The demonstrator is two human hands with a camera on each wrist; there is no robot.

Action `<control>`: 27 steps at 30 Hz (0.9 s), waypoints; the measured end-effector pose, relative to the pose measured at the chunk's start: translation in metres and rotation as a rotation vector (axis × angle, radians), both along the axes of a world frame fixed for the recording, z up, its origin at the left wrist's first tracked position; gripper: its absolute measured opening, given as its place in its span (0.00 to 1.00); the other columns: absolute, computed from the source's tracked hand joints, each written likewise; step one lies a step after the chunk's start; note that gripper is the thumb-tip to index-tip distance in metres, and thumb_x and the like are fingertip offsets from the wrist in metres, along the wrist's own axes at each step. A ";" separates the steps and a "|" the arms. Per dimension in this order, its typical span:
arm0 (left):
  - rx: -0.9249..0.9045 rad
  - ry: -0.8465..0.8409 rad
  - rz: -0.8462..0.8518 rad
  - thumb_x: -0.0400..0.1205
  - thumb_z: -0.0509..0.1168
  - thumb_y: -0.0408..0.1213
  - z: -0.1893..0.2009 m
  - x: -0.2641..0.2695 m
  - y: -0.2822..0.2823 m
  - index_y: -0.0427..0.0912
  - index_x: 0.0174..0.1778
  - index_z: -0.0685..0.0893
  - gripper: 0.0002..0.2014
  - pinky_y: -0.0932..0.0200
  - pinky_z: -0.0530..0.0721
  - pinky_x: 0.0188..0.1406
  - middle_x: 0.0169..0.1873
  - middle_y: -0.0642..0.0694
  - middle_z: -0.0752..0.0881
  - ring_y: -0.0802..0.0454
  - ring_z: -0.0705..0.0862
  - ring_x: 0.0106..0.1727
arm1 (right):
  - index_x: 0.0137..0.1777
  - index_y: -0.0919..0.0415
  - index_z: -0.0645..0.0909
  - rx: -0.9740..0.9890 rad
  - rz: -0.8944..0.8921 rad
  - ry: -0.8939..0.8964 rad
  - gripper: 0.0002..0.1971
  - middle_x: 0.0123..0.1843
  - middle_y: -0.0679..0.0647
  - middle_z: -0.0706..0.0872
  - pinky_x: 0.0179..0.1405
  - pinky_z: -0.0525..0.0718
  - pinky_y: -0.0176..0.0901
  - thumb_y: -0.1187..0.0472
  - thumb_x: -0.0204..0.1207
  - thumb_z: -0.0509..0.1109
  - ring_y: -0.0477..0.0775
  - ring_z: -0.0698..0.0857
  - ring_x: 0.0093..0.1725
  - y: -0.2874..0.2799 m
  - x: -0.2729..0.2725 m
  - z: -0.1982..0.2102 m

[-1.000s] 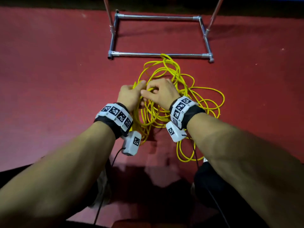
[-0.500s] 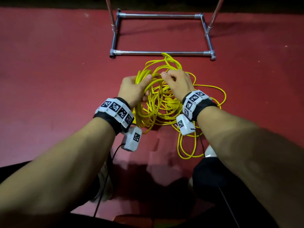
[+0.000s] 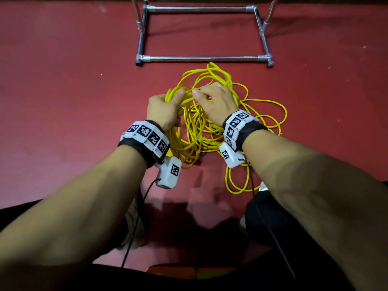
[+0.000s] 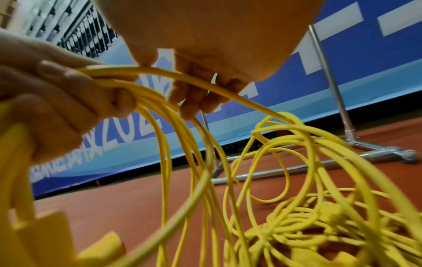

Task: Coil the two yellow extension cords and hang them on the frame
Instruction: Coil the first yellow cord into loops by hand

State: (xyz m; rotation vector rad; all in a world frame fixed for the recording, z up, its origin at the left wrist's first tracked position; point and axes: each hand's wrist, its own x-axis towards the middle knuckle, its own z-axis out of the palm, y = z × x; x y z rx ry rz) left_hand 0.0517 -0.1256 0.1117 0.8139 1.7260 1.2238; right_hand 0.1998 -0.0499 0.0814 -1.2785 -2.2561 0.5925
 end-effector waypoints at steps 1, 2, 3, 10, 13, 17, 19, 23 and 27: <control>0.009 0.002 -0.004 0.85 0.69 0.46 0.001 -0.002 0.001 0.43 0.31 0.79 0.18 0.62 0.73 0.18 0.15 0.51 0.75 0.52 0.69 0.14 | 0.36 0.55 0.81 0.023 -0.044 -0.028 0.30 0.37 0.48 0.83 0.58 0.71 0.51 0.34 0.81 0.48 0.56 0.80 0.51 0.002 0.006 -0.004; 0.015 0.003 -0.011 0.85 0.69 0.47 0.001 -0.003 0.001 0.42 0.32 0.80 0.17 0.62 0.72 0.18 0.15 0.51 0.75 0.52 0.69 0.14 | 0.37 0.54 0.82 0.030 -0.085 -0.046 0.30 0.37 0.45 0.81 0.65 0.69 0.54 0.34 0.81 0.47 0.55 0.80 0.55 0.004 0.012 -0.007; 0.017 0.004 -0.021 0.84 0.69 0.47 0.001 -0.004 0.002 0.42 0.33 0.81 0.17 0.61 0.72 0.19 0.15 0.51 0.75 0.52 0.69 0.14 | 0.36 0.52 0.80 0.029 -0.110 -0.056 0.29 0.35 0.43 0.78 0.69 0.67 0.56 0.34 0.81 0.46 0.55 0.80 0.55 0.005 0.017 -0.009; 0.002 0.062 -0.093 0.85 0.68 0.46 0.001 -0.011 0.000 0.40 0.35 0.82 0.16 0.61 0.77 0.21 0.18 0.49 0.79 0.52 0.74 0.16 | 0.25 0.61 0.68 -0.011 -0.154 0.137 0.29 0.23 0.53 0.64 0.45 0.72 0.50 0.41 0.79 0.67 0.59 0.65 0.31 0.019 0.023 0.018; -0.016 0.061 -0.116 0.85 0.68 0.47 0.004 -0.020 0.000 0.41 0.35 0.83 0.16 0.59 0.81 0.24 0.20 0.48 0.83 0.50 0.79 0.19 | 0.23 0.60 0.67 0.036 -0.103 0.194 0.28 0.21 0.51 0.64 0.34 0.65 0.42 0.43 0.76 0.72 0.55 0.65 0.27 0.026 0.017 0.038; 0.014 0.048 -0.159 0.86 0.68 0.46 0.013 -0.020 0.000 0.41 0.36 0.82 0.16 0.59 0.82 0.24 0.21 0.47 0.84 0.51 0.80 0.19 | 0.27 0.60 0.76 0.064 0.054 0.190 0.23 0.20 0.44 0.70 0.37 0.69 0.35 0.42 0.71 0.75 0.45 0.69 0.26 0.021 -0.003 0.053; 0.024 0.040 -0.148 0.86 0.67 0.44 0.017 -0.016 0.000 0.40 0.35 0.81 0.16 0.60 0.81 0.23 0.20 0.47 0.83 0.52 0.79 0.19 | 0.30 0.55 0.77 0.061 0.121 0.115 0.20 0.23 0.42 0.72 0.44 0.68 0.38 0.41 0.71 0.74 0.46 0.71 0.29 0.012 -0.017 0.053; 0.059 0.042 -0.080 0.85 0.66 0.42 0.024 -0.014 0.001 0.39 0.34 0.79 0.15 0.60 0.74 0.21 0.17 0.50 0.76 0.53 0.70 0.16 | 0.32 0.60 0.79 0.025 0.111 0.163 0.22 0.22 0.46 0.71 0.43 0.67 0.28 0.41 0.75 0.73 0.45 0.71 0.27 0.002 -0.029 0.049; 0.114 0.058 -0.046 0.83 0.70 0.45 0.033 -0.017 0.004 0.41 0.33 0.80 0.16 0.60 0.73 0.20 0.16 0.50 0.75 0.52 0.68 0.16 | 0.34 0.62 0.79 -0.063 0.079 0.105 0.33 0.27 0.56 0.78 0.40 0.74 0.44 0.30 0.77 0.57 0.54 0.75 0.31 0.009 -0.013 0.039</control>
